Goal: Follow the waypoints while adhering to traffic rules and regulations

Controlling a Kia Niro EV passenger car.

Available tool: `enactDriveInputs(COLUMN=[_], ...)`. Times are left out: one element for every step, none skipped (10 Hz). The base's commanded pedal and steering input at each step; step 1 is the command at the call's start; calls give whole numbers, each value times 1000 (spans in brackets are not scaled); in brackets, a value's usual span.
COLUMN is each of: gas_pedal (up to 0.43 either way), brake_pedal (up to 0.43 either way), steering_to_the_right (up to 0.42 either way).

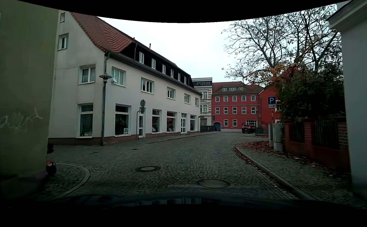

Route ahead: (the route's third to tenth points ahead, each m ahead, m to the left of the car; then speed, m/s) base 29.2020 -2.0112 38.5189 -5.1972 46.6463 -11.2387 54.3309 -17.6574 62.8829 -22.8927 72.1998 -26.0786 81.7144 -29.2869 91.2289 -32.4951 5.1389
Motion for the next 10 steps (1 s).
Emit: enactDriveInputs(gas_pedal=[87, 87, 79, 79, 79, 79, 59, 47, 47, 47], brake_pedal=[0, 0, 0, 0, 0, 0, 0, 0, 0, 0], steering_to_the_right=[-5, -5, -5, -5, -3, 9, 12, 11, 15, 22])
